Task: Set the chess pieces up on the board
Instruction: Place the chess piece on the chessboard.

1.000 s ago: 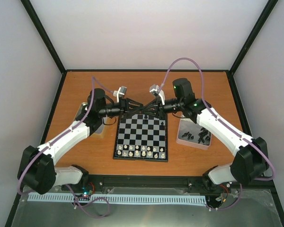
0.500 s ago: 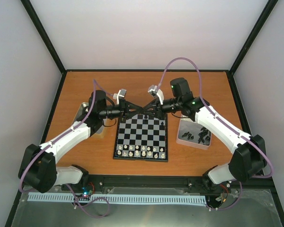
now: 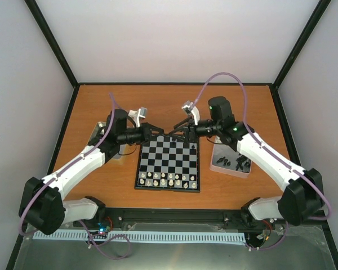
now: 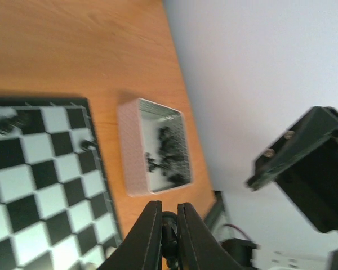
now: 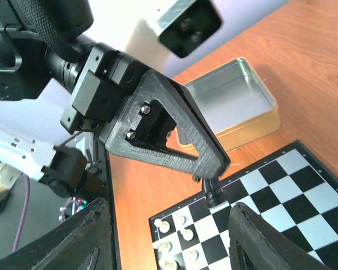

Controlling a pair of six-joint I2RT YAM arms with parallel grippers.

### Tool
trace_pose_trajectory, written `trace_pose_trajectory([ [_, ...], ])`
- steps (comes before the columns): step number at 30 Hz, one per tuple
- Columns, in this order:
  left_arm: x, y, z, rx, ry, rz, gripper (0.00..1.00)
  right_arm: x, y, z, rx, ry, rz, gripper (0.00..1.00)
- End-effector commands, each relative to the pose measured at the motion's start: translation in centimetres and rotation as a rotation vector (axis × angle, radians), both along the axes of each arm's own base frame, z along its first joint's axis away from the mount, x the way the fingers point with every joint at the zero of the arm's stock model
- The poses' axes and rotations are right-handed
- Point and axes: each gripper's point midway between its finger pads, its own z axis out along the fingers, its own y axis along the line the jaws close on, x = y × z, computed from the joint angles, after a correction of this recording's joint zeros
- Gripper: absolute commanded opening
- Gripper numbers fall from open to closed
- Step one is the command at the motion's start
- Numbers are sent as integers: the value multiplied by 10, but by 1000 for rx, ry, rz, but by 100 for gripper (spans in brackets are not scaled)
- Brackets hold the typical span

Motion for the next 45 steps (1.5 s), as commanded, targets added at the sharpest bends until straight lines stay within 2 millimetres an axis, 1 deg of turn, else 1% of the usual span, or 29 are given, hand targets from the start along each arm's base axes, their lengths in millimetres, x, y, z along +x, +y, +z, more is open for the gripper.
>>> trace_pose_trajectory([
  [1,20,23,3,235,-269,76,1,13,-14,15,65,12,-175,58],
  [2,24,27,-2,289,-293,92,1,15,-17,13,66,24,-206,58],
  [3,27,33,-10,357,-294,118,1,16,-20,6,61,43,-238,58],
  [5,38,51,-31,540,-296,212,1,22,-26,-9,45,84,-313,57],
  [7,44,61,-50,668,-276,260,1,25,-33,-25,24,124,-371,55],
  [8,47,64,-62,713,-247,263,1,26,-36,-33,12,141,-396,55],
  [12,58,72,-92,842,-210,301,1,28,-48,-51,-25,160,-477,55],
  [15,67,71,-113,888,-207,298,1,27,-53,-62,-49,174,-506,55],
  [17,74,67,-122,919,-228,274,0,28,-55,-68,-65,187,-517,55],
  [18,77,66,-125,927,-246,262,1,27,-56,-71,-71,193,-519,55],
  [21,87,56,-127,924,-298,222,1,26,-57,-75,-78,201,-524,55],
  [25,96,48,-135,911,-302,214,1,26,-58,-79,-85,205,-531,55],
  [28,100,49,-142,927,-297,220,1,26,-60,-80,-90,206,-537,55],
  [30,101,46,-147,926,-288,206,1,25,-61,-81,-95,207,-539,55],
  [33,104,44,-150,921,-283,209,0,25,-62,-84,-104,209,-543,55],
  [37,107,46,-153,923,-271,226,1,26,-61,-86,-106,217,-547,55],
  [40,109,50,-160,935,-246,232,1,27,-61,-85,-106,216,-547,55],
  [42,110,49,-164,931,-232,222,1,27,-61,-87,-112,215,-548,55],
  [45,110,51,-164,929,-231,229,1,27,-61,-88,-116,219,-547,55],
])
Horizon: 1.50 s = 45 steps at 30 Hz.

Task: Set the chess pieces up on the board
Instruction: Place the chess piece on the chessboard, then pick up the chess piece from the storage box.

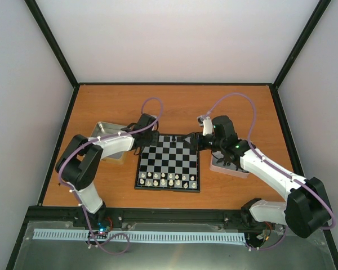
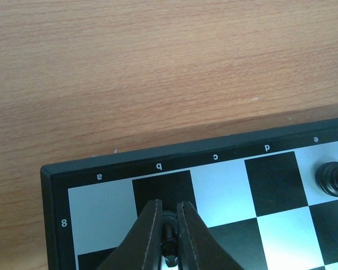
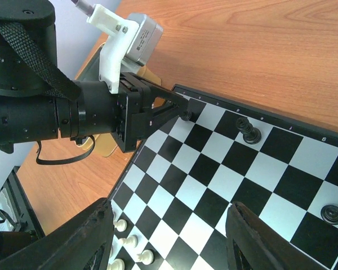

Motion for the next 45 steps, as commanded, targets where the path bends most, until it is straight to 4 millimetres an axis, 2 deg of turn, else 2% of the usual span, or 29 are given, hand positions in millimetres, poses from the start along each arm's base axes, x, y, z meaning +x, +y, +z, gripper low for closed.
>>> trace_pose_trajectory([
  [1,14,-4,13,-30,-46,10,1,2,-3,-1,-6,-2,-16,55],
  [6,18,-4,3,-23,-31,12,1,3,-2,-1,-8,1,-16,55],
  [10,20,-6,1,-22,-20,6,3,3,-4,-2,-16,4,-23,55],
  [15,19,-2,10,-10,-28,17,29,2,-6,-2,-21,6,-34,55],
  [17,18,1,20,-4,-37,23,39,3,-7,0,-21,9,-39,55],
  [19,16,4,37,-10,-50,29,51,4,-8,1,-24,8,-47,55],
  [22,14,4,83,-64,-120,29,65,8,-16,3,-45,5,-101,54],
  [25,10,8,122,-116,-180,43,70,18,-44,-6,-110,41,-252,55],
  [28,0,18,147,-148,-221,67,71,20,-94,-29,-222,153,-456,54],
  [32,-21,27,168,-196,-283,48,72,3,-170,-57,-430,273,-703,54],
  [35,-36,26,181,-256,-331,1,73,-11,-212,-71,-542,316,-836,55],
  [37,-44,23,186,-296,-352,-33,74,-15,-228,-78,-572,338,-890,55],
  [42,-49,18,193,-336,-368,-65,74,-18,-244,-105,-621,441,-950,52],
  [45,-51,13,189,-344,-350,-87,74,-24,-252,-117,-651,487,-1015,48],
])
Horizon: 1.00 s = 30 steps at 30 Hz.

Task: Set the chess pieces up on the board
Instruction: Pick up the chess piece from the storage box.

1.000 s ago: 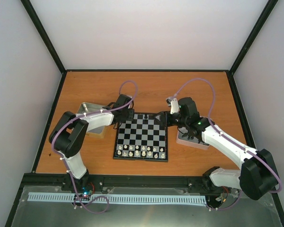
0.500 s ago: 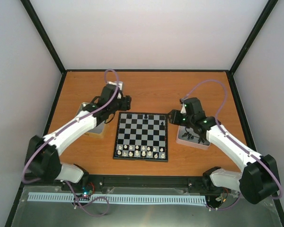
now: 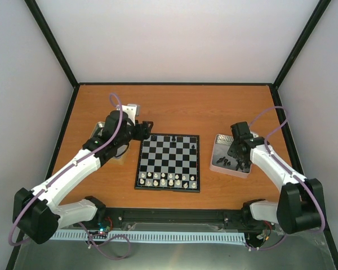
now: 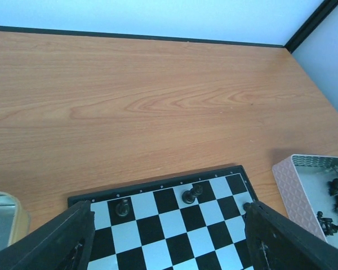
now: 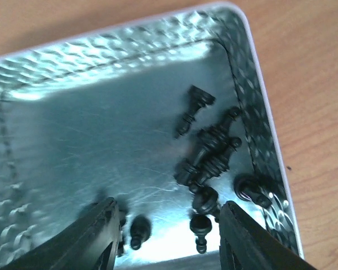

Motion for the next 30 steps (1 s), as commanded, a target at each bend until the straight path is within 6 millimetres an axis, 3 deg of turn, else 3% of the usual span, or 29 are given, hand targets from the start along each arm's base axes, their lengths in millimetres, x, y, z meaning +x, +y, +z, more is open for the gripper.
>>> trace_pose_trajectory([
  [1,0,-10,13,-44,-37,-50,74,-17,-22,-20,-75,72,-142,48],
  [6,3,-13,15,-47,-56,-58,74,-20,-21,-33,-57,94,-163,51],
  [11,3,-15,11,-52,-46,-70,74,-22,-18,-50,-22,120,-164,42],
  [17,4,-16,9,-54,-39,-70,74,-23,-16,-65,16,146,-151,41],
  [30,6,-17,6,-59,-26,-66,74,6,-16,-71,25,115,-60,27],
])
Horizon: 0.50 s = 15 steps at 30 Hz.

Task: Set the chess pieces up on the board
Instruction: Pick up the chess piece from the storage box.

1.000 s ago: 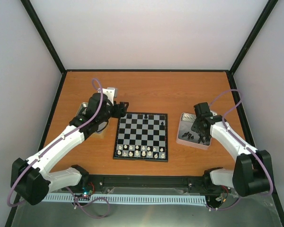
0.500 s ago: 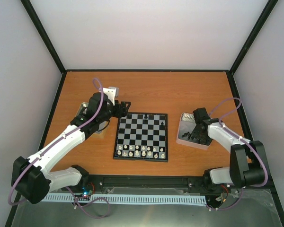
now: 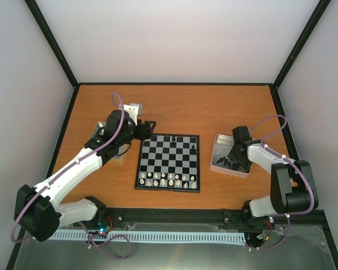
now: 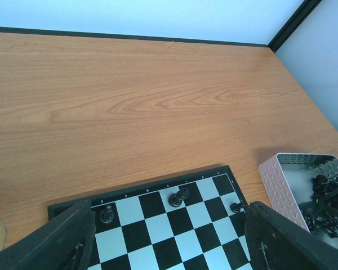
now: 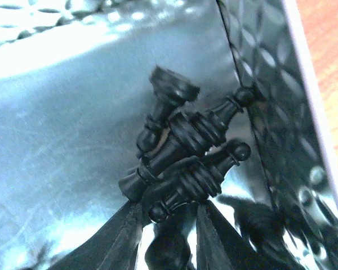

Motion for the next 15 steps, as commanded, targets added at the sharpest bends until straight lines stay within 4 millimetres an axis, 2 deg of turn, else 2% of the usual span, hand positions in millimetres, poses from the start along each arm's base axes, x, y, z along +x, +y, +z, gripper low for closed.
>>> trace_pose_trajectory([
  [1,4,-3,5,-18,-18,-2,74,14,-1,-3,0,-17,36,25],
  [3,4,-2,5,-16,-16,-2,74,18,0,-1,1,-26,46,14],
  [7,4,-2,4,-16,-13,1,73,18,1,2,3,-24,53,13],
  [8,4,-2,5,-17,-14,1,73,16,1,2,2,-21,57,15],
  [12,4,-2,5,-17,-12,0,73,7,1,7,-3,3,91,33],
  [15,4,-2,4,-17,-10,-1,73,-1,0,10,-5,17,99,38],
])
